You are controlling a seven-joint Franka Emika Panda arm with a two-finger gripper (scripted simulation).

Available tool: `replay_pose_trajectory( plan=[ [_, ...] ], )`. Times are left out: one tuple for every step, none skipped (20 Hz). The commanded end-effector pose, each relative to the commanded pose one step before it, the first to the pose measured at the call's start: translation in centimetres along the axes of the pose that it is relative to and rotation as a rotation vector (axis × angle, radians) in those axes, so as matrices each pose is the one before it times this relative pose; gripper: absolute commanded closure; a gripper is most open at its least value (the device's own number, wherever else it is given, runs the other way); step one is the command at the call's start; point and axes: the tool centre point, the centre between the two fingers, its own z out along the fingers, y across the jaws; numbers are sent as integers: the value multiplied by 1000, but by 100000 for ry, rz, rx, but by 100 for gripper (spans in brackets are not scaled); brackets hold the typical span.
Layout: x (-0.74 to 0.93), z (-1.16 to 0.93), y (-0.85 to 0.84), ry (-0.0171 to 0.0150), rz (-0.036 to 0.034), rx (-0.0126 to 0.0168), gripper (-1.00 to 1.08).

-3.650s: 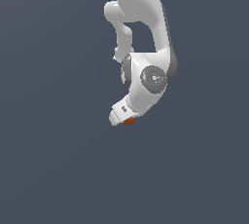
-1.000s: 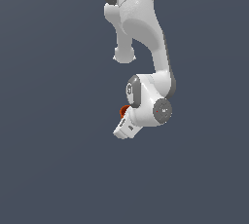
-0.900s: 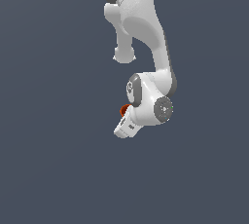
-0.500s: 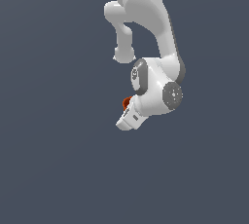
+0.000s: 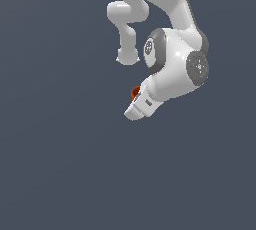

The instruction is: Pick up the object and move it to a goal position.

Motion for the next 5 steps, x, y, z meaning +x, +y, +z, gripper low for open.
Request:
replay_pose_trajectory(
  plan=[
    [-482,-1005,-477,-32,33,51,108],
    [-99,-234,-105,0,0,0,108],
    [-70,-166,-74,0,0,0,108],
    [-41,-100,-44,0,0,0,108],
    [-14,-33,-15,0,0,0,108]
  ],
)
